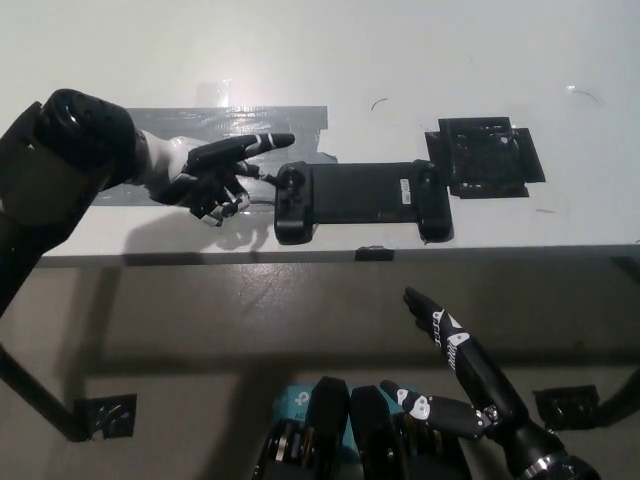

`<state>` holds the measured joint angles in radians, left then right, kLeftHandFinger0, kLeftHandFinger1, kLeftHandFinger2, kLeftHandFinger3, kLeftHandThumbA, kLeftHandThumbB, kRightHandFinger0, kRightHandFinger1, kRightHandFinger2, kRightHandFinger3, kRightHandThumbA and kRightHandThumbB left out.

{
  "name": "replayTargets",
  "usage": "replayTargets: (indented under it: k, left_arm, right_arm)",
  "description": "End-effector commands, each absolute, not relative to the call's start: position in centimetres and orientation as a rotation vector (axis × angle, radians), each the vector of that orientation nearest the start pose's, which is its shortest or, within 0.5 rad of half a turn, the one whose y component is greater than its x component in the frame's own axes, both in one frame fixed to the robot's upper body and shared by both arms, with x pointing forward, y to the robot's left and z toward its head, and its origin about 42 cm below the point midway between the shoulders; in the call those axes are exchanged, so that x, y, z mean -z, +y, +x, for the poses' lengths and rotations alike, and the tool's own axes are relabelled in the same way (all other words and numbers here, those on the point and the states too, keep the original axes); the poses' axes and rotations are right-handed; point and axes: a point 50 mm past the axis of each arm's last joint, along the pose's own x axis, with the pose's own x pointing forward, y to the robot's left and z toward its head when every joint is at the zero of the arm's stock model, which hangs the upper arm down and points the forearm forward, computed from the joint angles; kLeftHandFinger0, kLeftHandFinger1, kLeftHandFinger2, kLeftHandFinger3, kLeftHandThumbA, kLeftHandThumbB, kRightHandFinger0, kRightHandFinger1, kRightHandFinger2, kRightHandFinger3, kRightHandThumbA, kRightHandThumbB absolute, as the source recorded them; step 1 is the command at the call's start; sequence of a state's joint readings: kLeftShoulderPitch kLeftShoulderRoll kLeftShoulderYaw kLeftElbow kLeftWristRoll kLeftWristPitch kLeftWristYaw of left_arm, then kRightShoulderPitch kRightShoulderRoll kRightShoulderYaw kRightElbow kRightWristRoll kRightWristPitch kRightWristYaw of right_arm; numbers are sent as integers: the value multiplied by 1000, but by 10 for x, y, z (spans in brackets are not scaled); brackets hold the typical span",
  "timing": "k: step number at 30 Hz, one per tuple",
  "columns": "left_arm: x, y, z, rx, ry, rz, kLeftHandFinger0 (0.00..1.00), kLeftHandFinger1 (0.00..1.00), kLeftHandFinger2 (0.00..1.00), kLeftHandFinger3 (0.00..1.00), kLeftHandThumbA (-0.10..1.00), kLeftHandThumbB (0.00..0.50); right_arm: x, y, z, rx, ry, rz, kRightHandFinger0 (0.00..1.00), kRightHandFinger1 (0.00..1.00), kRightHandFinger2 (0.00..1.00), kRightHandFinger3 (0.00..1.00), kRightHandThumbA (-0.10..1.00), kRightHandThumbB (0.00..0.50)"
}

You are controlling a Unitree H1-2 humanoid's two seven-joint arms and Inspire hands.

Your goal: A controller is being placed at the center of the desk near the left hand and the robot uses its left hand's index finger to press a button at the left area of the controller

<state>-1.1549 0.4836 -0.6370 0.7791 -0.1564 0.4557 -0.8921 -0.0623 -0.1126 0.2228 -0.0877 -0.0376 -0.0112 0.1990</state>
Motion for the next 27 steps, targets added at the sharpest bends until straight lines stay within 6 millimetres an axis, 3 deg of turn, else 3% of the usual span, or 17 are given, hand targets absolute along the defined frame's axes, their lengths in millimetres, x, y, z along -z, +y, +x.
replayTargets:
  k: [1,3,12,16,21,23,26,27]
  left_arm:
    - [-360,221,554,846,435,681,0,41,313,1000,1000,471]
    - [-361,220,555,842,433,683,0,59,380,1000,1000,492]
    - [-354,217,556,844,454,674,0,62,412,1000,1000,493]
    - [-350,218,554,841,458,695,0,3,346,1000,1000,476]
    - [-345,219,552,845,471,725,0,0,204,1000,1000,472]
    - [-343,218,550,853,475,751,0,0,196,1000,1000,470]
    - [-336,218,549,859,486,748,0,0,269,1000,1000,472]
    - [-332,218,548,858,492,751,0,5,312,1000,1000,493]
  right_arm:
    - [-144,-168,296,-454,-184,-164,1000,1000,1000,1000,737,209]
    - [-144,-168,296,-454,-182,-165,1000,1000,1000,1000,739,212]
    - [-146,-167,297,-462,-180,-169,1000,1000,1000,1000,740,213]
    - [-148,-167,297,-463,-179,-172,1000,1000,1000,1000,732,207]
    - [-148,-167,297,-468,-176,-170,1000,1000,1000,1000,725,207]
    - [-149,-167,298,-468,-177,-175,1000,1000,1000,1000,725,208]
    - [-149,-166,298,-467,-180,-183,1000,1000,1000,1000,734,216]
    - [-149,-166,298,-469,-181,-180,1000,1000,1000,1000,733,214]
